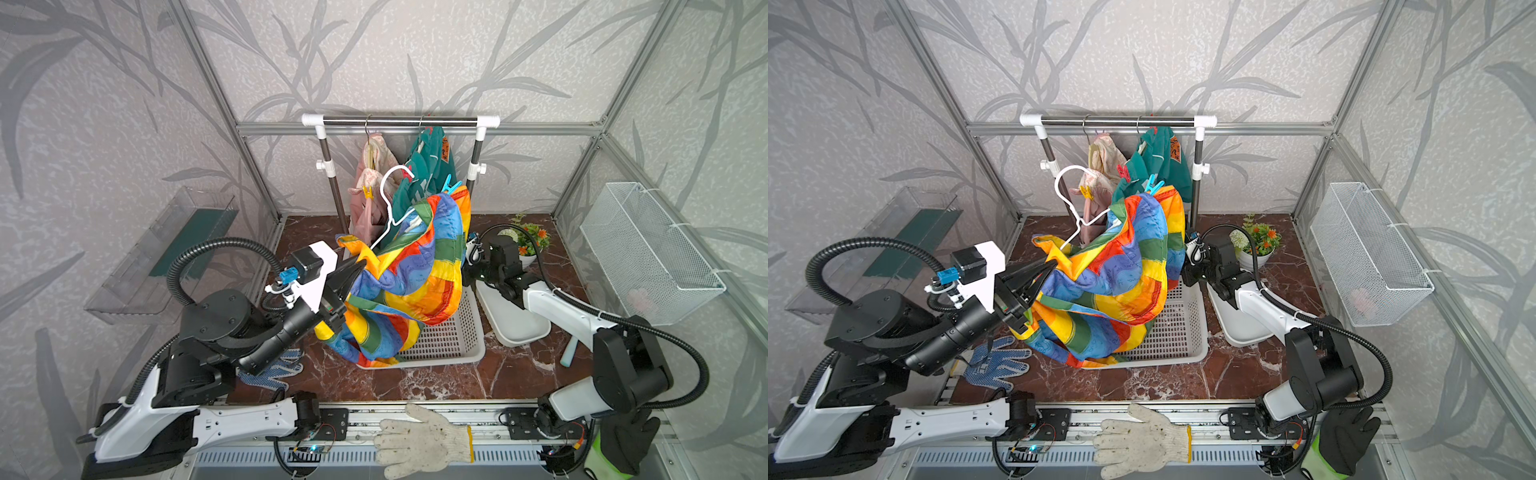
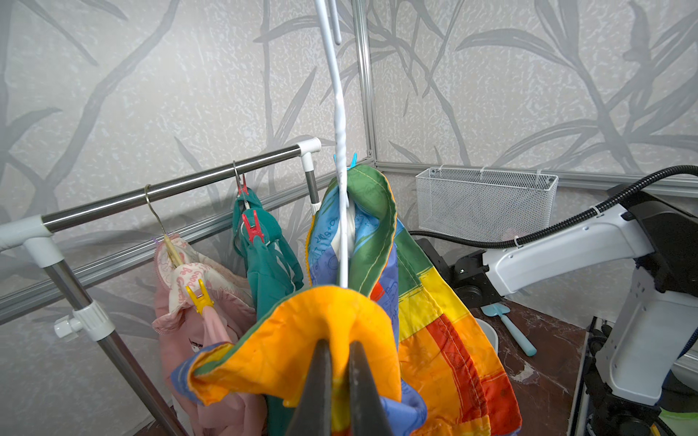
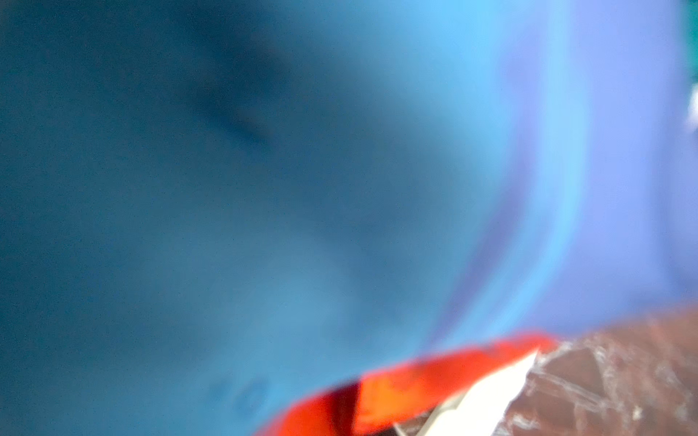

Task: Remove the clothespins securing jackets to the hanger
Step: Adjust the jacket in the basket.

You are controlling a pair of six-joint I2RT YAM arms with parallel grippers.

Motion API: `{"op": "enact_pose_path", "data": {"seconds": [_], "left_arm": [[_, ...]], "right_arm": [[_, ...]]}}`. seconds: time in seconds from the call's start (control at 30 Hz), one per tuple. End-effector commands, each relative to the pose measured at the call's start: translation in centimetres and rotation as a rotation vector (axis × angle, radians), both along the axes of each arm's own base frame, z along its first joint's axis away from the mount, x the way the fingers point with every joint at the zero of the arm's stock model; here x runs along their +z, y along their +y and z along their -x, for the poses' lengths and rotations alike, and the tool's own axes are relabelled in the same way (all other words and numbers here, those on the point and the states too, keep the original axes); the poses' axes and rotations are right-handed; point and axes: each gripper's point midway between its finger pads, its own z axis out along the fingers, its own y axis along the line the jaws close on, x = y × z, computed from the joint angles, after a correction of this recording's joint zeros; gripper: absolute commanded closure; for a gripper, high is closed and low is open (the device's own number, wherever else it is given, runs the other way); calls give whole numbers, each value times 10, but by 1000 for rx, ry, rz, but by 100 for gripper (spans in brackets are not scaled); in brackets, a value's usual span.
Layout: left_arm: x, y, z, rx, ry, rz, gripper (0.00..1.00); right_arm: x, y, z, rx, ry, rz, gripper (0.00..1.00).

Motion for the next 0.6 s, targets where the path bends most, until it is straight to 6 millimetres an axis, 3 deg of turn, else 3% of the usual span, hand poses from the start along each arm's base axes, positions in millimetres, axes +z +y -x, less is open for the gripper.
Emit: {"op": "enact_pose_path", "data": {"seconds": [0.0,0.2,0.33,0.47,0.57], "left_arm": [[38,22,0,47,-46,161,100],[41,28,-4,89,-56,167,100],[44,33,-6,111,-60,167,100],[49,33,-6,113,-69,166,100],[51,27,-4,85,-63,167,100]], "right_arm": [[39,1,17,52,-67,-40,100],[68,2,62,97,-47,3,100],[77,2,97,123,6,-2,100],[76,8,131,148,50,-6,100],[58,1,142,93,93,27,100]]}}
